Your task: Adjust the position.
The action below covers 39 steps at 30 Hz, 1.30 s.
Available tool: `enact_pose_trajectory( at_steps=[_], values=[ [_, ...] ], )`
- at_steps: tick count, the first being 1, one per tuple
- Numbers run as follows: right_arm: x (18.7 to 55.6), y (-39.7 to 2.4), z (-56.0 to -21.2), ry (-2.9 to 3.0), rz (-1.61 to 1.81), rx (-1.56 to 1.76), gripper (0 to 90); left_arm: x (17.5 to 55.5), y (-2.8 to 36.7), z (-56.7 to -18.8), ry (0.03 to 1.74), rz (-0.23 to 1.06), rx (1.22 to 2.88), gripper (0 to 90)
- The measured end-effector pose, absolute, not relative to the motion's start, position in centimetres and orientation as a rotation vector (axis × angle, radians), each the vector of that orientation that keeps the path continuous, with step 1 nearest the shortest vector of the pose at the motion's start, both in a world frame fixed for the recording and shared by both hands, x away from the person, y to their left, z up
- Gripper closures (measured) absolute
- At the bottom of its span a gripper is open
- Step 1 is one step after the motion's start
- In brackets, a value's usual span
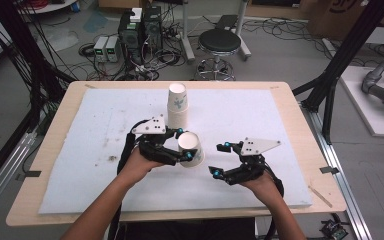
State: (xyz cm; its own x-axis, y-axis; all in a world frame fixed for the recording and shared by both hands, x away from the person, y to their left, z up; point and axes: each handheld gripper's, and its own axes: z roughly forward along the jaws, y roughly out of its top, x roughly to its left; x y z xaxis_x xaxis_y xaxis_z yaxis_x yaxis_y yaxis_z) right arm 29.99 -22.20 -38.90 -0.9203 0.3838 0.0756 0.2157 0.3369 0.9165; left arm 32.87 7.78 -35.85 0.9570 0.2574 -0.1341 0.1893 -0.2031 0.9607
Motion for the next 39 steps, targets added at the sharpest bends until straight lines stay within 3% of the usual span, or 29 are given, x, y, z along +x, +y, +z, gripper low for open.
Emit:
enact_pose_trajectory(
  at_steps=[26,39],
  values=[
    [29.8,-20.3,-39.7,2.538,1.676,0.436,20.6,32.1,5.0,-36.8,0.208,-0.065,1.805,33.6],
    [29.8,-20.1,-39.8,2.541,1.669,0.403,33.1,31.8,4.6,-37.1,0.196,-0.056,1.796,34.3]
  ],
)
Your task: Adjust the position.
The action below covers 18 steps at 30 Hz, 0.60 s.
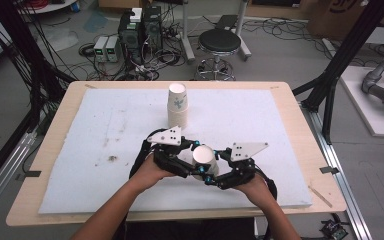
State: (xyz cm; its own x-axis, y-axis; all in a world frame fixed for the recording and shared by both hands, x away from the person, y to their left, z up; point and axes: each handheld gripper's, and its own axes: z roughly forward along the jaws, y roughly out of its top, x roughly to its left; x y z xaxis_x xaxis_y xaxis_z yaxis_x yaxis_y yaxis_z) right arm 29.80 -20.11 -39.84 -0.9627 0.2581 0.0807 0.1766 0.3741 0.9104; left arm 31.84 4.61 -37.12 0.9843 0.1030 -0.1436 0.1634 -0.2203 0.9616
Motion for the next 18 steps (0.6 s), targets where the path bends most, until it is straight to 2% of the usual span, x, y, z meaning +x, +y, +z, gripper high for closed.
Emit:
enact_pose_trajectory(
  at_steps=[3,7,18],
  values=[
    [29.7,-20.2,-39.7,2.541,1.653,0.393,35.5,31.7,4.6,-37.1,0.196,-0.032,1.795,34.1],
    [29.7,-20.1,-39.7,2.559,1.627,0.374,36.5,31.7,4.7,-36.9,0.255,0.011,1.795,16.4],
    [29.9,-19.6,-39.0,2.632,1.477,0.335,37.0,31.6,6.1,-36.0,0.214,-0.001,1.904,15.7]
  ],
)
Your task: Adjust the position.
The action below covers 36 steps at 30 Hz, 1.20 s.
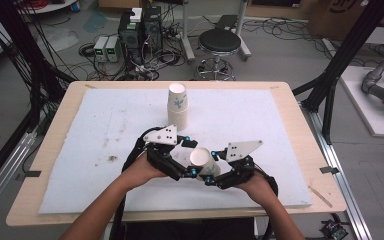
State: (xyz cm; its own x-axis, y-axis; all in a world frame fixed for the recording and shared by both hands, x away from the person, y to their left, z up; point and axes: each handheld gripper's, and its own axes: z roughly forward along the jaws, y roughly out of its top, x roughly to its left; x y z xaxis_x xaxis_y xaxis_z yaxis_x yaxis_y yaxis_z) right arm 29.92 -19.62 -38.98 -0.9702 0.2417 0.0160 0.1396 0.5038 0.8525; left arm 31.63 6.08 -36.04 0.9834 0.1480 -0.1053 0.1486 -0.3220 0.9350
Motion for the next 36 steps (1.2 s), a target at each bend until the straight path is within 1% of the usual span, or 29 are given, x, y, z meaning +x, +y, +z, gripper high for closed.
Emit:
enact_pose_trajectory(
  at_steps=[9,21,34,36],
  values=[
    [30.4,-18.5,-38.2,2.735,1.309,0.270,37.0,31.7,6.5,-35.7,0.192,0.000,2.026,16.0],
    [30.4,-17.2,-37.8,2.790,1.183,0.204,36.8,31.6,6.4,-35.8,0.167,-0.019,2.076,16.5],
    [30.5,-15.7,-37.1,2.831,0.927,0.140,36.8,31.7,5.8,-36.1,0.155,-0.019,2.154,17.1],
    [30.5,-15.6,-37.1,2.838,0.909,0.139,36.5,31.7,5.7,-36.3,0.155,-0.025,2.165,18.6]
  ],
)
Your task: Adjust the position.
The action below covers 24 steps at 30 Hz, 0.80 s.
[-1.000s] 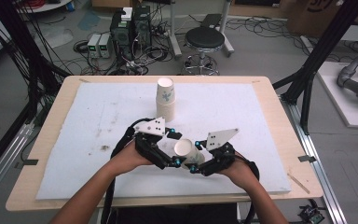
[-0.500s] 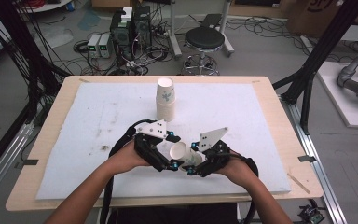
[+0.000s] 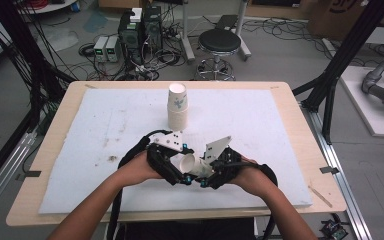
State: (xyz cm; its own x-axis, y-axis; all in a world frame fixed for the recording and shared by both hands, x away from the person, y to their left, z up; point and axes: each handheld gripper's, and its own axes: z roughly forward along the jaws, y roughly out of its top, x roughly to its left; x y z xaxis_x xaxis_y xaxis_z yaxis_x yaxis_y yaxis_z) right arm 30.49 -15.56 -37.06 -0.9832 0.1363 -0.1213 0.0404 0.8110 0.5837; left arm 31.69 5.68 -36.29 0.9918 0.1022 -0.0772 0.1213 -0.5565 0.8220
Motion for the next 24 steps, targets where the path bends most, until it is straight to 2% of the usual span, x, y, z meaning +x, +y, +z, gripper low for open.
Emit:
enact_pose_trajectory(
  at_steps=[11,15,21,22,24],
  values=[
    [30.30,-15.07,-37.34,2.869,0.823,0.110,36.5,31.91,5.19,-36.70,0.146,-0.073,2.210,28.2],
    [30.34,-15.00,-37.49,2.894,0.804,0.110,36.5,32.07,5.16,-36.83,0.133,-0.079,2.217,34.3],
    [30.39,-15.04,-37.52,2.910,0.798,0.120,36.5,32.06,5.12,-36.91,0.120,-0.074,2.213,36.4],
    [30.39,-15.06,-37.52,2.907,0.798,0.119,35.6,32.07,5.17,-36.90,0.110,-0.073,2.217,36.4],
    [30.44,-15.33,-37.53,2.898,0.837,0.099,27.6,32.07,5.30,-36.84,0.100,-0.069,2.209,36.7]
  ],
)
